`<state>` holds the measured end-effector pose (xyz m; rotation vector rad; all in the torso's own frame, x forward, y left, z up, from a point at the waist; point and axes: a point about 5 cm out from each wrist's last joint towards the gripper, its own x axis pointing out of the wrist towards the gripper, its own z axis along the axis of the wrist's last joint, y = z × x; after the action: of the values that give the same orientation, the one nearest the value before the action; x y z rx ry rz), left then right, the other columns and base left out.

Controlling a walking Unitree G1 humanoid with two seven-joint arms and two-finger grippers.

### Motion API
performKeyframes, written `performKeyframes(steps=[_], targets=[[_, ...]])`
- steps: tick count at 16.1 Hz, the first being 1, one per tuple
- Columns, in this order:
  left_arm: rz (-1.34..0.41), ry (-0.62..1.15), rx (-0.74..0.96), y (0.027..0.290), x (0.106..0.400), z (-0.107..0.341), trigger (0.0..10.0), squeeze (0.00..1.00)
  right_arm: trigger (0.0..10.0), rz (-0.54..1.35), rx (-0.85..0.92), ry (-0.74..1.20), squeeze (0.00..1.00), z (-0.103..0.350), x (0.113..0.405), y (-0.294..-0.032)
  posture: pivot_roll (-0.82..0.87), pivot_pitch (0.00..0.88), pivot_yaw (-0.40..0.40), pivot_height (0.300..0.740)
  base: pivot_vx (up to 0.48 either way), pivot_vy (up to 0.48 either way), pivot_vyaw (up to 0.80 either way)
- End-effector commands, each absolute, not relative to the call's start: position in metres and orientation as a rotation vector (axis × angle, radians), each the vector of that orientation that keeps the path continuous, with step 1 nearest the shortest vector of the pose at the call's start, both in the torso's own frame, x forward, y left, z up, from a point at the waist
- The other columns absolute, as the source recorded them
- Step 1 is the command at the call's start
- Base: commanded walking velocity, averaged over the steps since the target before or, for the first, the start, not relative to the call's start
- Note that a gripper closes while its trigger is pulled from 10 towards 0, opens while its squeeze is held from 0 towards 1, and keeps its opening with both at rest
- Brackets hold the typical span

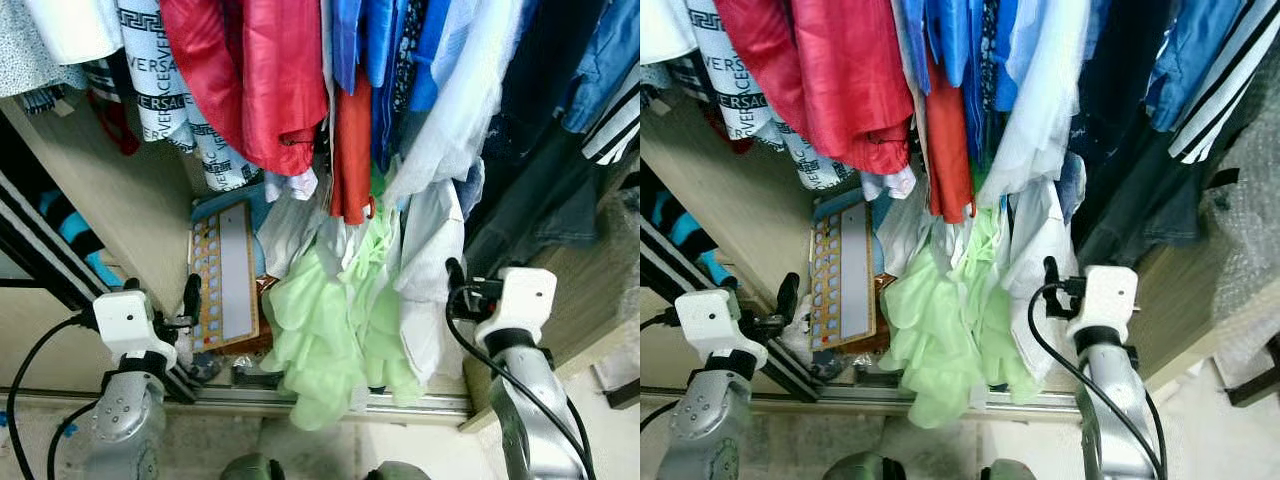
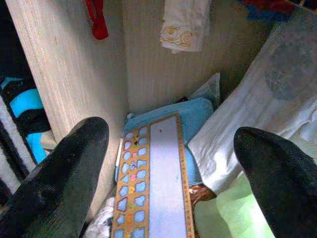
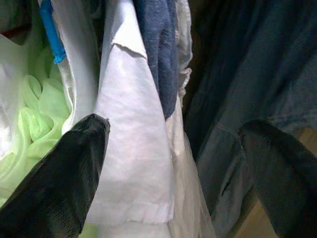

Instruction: Clean up the room

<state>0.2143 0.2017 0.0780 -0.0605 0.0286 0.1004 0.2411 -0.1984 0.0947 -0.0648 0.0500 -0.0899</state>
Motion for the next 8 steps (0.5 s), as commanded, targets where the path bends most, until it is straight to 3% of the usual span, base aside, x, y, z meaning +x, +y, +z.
performKeyframes(steps=[1,4,8], targets=[[0.12,0.02,-0.051,0.2022,0.215,0.0783,10.0,0.0,10.0,-0.065,-0.083,0.053,0.0,0.0951,0.2451,-0.1977,-0.08,0.0,-0.01,0.74,0.0,0.0,0.0],[0.176,0.009,-0.077,0.2012,0.2103,0.0766,10.0,0.0,10.0,-0.03,-0.117,0.056,0.0,0.0976,0.2503,-0.1987,-0.06,0.0,-0.056,0.74,0.0,0.0,0.0],[0.158,0.011,-0.065,0.2002,0.2088,0.076,10.0,0.0,10.0,-0.048,-0.117,0.053,0.0,0.0991,0.2485,-0.2011,-0.08,0.0,-0.03,0.74,0.0,0.0,0.0]])
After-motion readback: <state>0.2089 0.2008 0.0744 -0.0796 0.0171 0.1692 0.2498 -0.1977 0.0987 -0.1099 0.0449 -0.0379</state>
